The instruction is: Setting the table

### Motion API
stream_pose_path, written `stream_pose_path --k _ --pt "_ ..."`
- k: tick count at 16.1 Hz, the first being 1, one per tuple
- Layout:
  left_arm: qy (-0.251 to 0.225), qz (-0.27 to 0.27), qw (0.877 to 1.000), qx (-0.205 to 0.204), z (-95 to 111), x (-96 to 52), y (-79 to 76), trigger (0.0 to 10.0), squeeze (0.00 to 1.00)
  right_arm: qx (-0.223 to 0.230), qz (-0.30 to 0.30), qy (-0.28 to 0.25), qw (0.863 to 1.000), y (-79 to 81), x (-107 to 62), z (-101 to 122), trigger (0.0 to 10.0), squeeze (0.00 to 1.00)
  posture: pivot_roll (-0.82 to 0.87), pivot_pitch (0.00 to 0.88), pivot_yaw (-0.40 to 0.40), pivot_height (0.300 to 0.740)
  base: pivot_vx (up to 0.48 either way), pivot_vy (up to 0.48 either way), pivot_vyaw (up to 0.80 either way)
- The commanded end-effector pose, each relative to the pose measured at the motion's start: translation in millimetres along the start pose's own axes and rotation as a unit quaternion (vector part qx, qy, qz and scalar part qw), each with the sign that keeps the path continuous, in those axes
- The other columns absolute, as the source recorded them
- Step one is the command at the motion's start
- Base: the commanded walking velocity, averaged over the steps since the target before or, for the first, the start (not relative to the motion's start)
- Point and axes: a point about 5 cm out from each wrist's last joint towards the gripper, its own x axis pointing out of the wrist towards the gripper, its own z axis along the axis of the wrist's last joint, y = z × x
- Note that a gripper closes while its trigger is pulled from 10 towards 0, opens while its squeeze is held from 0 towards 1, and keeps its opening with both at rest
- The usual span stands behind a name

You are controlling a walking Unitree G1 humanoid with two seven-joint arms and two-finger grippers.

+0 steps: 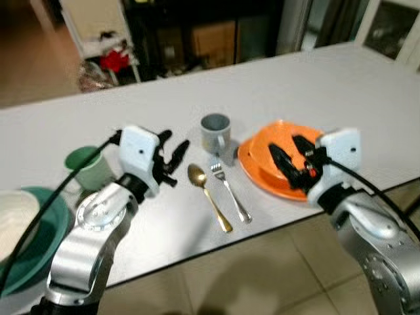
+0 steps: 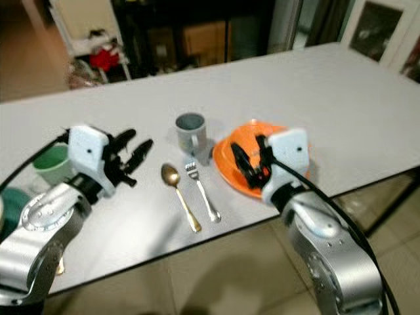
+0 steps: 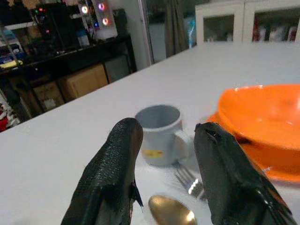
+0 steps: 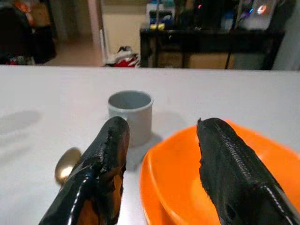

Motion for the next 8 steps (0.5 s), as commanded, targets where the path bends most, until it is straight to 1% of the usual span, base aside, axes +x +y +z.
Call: stream_pose_path --k 1,5,6,7,8 --pt "0.021 0.004 1.000 0.012 -4.3 -1.1 4.6 10.0 0.00 -0.003 0.017 0.016 1.000 3.7 2.2 -2.9 10.0 0.09 0.06 0.000 0.084 0.740 0.000 0.000 0.00" --pt "0.021 0.004 1.000 0.012 -4.3 -1.1 4.6 10.0 0.00 -0.003 0.017 0.016 1.000 3.7 2.2 -2.9 10.0 0.09 0.06 0.000 0.084 0.740 0.000 0.000 0.00" --pt "0.027 -0.025 0.999 0.007 -4.9 -1.1 1.1 10.0 1.00 0.010 0.041 0.049 0.998 1.5 5.9 -10.8 10.0 1.00 0.06 0.000 0.097 0.740 0.000 0.000 0.00" --pt "0.033 -0.057 0.998 0.011 -4.7 -1.7 -2.5 10.0 1.00 0.036 0.072 0.091 0.993 -1.0 10.5 -18.7 10.0 1.00 0.06 0.000 0.096 0.740 0.000 0.000 0.00" --pt "0.034 -0.064 0.997 0.017 -3.8 -1.1 -2.8 10.0 1.00 0.043 0.076 0.110 0.990 -4.8 13.8 -21.1 10.0 1.00 0.07 0.000 0.091 0.740 0.000 0.000 0.00"
